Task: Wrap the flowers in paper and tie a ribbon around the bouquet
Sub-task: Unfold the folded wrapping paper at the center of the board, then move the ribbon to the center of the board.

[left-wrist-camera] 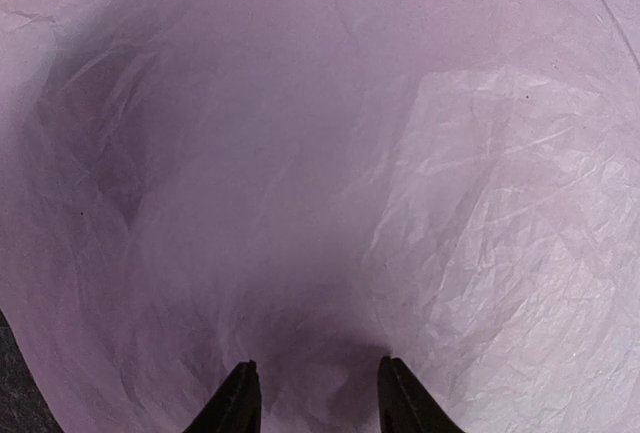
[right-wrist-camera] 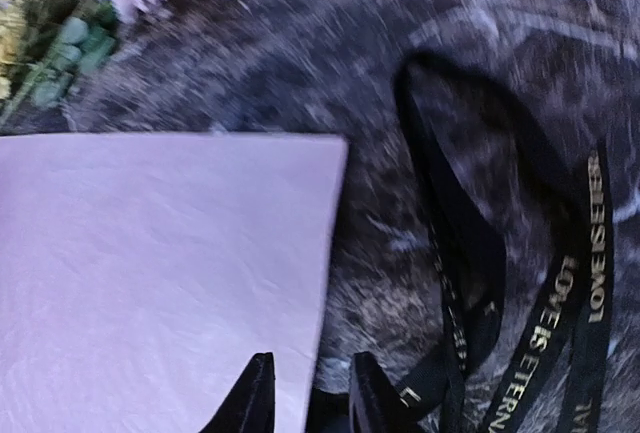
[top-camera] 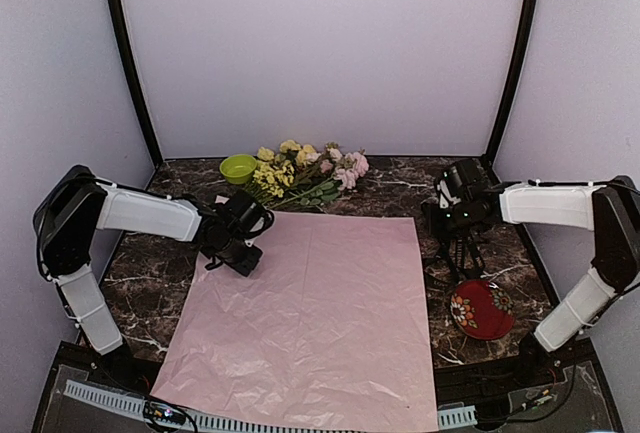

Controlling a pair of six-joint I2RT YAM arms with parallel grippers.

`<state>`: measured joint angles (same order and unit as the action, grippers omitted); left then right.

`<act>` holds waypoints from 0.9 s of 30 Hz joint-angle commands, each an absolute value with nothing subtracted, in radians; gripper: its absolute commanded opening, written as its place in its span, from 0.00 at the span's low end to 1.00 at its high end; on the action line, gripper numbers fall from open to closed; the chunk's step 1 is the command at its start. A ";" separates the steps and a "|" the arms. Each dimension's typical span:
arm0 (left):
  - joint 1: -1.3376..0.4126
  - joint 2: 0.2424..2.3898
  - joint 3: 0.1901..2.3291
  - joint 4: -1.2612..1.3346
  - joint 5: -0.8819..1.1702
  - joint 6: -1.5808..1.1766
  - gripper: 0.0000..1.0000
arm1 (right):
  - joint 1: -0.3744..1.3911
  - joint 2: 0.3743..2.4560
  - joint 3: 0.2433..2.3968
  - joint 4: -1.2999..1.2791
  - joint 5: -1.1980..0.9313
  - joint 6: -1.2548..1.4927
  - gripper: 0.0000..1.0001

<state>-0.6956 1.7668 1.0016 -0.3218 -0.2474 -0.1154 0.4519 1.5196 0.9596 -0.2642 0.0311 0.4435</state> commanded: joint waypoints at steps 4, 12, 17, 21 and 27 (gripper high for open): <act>-0.674 1.738 0.967 -0.369 -0.271 -0.098 0.41 | 0.414 1.654 0.875 -0.273 0.065 0.488 0.11; -0.673 1.728 0.959 -0.363 -0.278 -0.102 0.41 | 0.262 1.787 0.881 -0.217 0.165 0.463 0.08; -0.673 1.748 0.988 -0.381 -0.296 -0.091 0.41 | 0.109 1.834 0.945 -0.169 0.177 0.457 0.11; -0.672 1.752 1.005 -0.392 -0.324 -0.075 0.41 | 0.021 1.929 1.091 -0.223 0.135 0.410 0.12; -0.668 1.750 1.017 -0.390 -0.325 -0.068 0.41 | 0.029 1.877 1.258 -0.356 0.254 0.358 0.15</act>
<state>-0.6758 1.7500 0.9943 -0.3557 -0.3080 -0.0853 0.0055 1.9408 1.1885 -0.2356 0.1860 0.4026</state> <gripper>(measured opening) 0.411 0.140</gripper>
